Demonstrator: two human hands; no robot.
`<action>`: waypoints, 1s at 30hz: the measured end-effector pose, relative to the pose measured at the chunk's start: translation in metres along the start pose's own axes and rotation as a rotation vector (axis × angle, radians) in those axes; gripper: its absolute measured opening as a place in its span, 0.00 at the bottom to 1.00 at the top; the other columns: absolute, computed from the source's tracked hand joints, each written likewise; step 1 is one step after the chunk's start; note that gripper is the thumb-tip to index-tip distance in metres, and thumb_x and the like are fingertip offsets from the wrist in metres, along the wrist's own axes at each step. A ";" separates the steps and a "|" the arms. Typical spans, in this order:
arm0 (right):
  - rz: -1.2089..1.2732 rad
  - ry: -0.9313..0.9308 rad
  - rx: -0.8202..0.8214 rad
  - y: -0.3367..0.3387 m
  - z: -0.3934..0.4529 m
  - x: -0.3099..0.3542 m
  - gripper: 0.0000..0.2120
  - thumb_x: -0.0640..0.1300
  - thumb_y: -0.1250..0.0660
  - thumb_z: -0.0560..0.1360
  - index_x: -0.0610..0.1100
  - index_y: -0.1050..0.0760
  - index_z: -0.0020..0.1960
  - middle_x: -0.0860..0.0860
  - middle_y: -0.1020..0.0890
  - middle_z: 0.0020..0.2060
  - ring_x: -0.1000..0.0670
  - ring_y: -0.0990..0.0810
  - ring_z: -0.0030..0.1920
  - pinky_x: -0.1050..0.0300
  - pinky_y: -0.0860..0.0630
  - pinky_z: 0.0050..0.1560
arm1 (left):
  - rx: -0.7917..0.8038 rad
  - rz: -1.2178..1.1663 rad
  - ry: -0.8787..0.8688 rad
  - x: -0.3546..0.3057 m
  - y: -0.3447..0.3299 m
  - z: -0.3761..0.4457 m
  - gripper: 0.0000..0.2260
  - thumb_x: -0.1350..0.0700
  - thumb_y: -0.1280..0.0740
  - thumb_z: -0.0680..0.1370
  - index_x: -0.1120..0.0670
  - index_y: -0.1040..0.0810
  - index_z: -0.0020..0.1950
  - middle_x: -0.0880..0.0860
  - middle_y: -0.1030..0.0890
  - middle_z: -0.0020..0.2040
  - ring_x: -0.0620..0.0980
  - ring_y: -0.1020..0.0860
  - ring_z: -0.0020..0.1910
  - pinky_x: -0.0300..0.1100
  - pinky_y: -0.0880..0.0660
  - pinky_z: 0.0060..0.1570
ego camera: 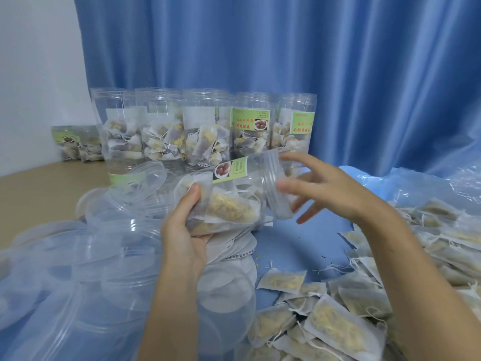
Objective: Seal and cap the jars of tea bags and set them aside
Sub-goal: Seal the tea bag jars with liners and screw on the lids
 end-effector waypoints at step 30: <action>-0.013 0.095 -0.119 -0.011 0.009 -0.004 0.42 0.66 0.25 0.50 0.72 0.35 0.63 0.54 0.22 0.53 0.55 0.18 0.45 0.63 0.21 0.41 | -0.095 -0.060 0.006 0.004 0.002 -0.006 0.31 0.46 0.28 0.61 0.55 0.22 0.62 0.57 0.19 0.59 0.58 0.19 0.56 0.60 0.23 0.52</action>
Point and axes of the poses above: each hand's wrist, its own z-axis towards the middle knuckle, its own y-axis out of the back of the hand, x = y × z, the point moved 5 cm from there along z, towards the middle knuckle
